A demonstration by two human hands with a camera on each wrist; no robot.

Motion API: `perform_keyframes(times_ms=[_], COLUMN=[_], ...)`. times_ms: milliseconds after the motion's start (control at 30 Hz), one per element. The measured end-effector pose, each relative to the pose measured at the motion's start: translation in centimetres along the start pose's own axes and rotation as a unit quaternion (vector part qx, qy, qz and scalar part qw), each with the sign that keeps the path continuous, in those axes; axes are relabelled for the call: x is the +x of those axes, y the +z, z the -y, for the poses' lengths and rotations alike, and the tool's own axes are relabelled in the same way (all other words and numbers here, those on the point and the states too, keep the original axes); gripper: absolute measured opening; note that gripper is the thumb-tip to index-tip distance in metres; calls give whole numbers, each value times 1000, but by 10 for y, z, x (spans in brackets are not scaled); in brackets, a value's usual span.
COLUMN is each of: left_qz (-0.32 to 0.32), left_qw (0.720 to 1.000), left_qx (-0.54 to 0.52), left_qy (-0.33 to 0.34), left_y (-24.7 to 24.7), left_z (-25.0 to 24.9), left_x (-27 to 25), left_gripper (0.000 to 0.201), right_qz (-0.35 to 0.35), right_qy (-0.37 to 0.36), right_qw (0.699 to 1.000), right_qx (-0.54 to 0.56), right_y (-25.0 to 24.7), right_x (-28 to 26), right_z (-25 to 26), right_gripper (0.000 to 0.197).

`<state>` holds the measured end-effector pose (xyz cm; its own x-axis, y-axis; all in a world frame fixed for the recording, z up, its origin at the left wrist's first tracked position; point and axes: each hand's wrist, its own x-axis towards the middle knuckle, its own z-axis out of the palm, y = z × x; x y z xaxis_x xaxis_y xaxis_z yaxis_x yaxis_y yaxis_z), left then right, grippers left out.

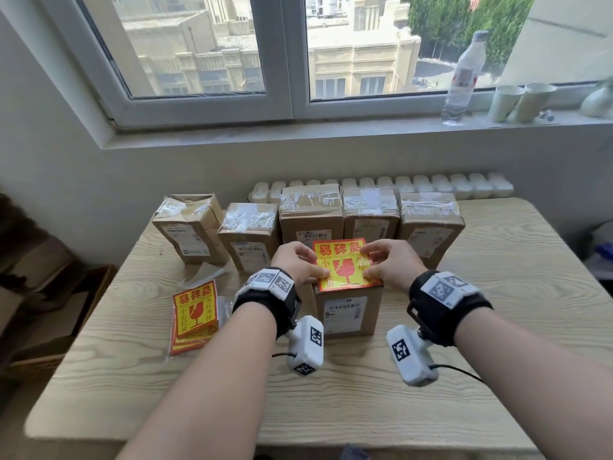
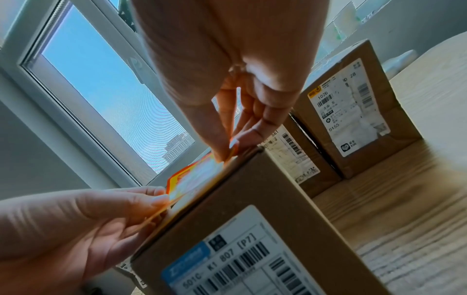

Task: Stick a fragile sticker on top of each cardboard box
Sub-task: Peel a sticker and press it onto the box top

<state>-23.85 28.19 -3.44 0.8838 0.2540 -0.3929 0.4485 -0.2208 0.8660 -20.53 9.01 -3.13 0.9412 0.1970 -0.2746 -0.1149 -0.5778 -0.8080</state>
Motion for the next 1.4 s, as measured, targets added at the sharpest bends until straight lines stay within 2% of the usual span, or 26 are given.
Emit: perform_keyframes(times_ms=[333,733,867,1033,1167,1300,1400], left_qz=[-33,-47,-48,-63,-29,8,27], left_qw=[996,990,986,970,958,953,951], left_qx=[87,130,162,232,267,292,302], left_qy=[0,-1,14,44,99,86,70], left_y=[3,5,8,5,8,8,-3], left_z=[4,3,0,0,2,6,9], left_x=[5,8,6,3,-2,-3,-1], left_gripper=[42,43,42,51,66,74,79], right_qz=[-10,1,-7,-3,39,64,76], right_qy=[-18,-29,-51,-23,-4,26,58], right_qw=[999,993,971,950,963,970,980], right_qx=[-43,-116,-232,-310,-266,-234,-176], right_y=[3,2,7,5,-3,-10,-20], right_x=[3,-2,-3,-4,-1,1,5], right_z=[-1,5,9,6,-2,-11,-17], right_gripper=[50,55,73,100,113,122,120])
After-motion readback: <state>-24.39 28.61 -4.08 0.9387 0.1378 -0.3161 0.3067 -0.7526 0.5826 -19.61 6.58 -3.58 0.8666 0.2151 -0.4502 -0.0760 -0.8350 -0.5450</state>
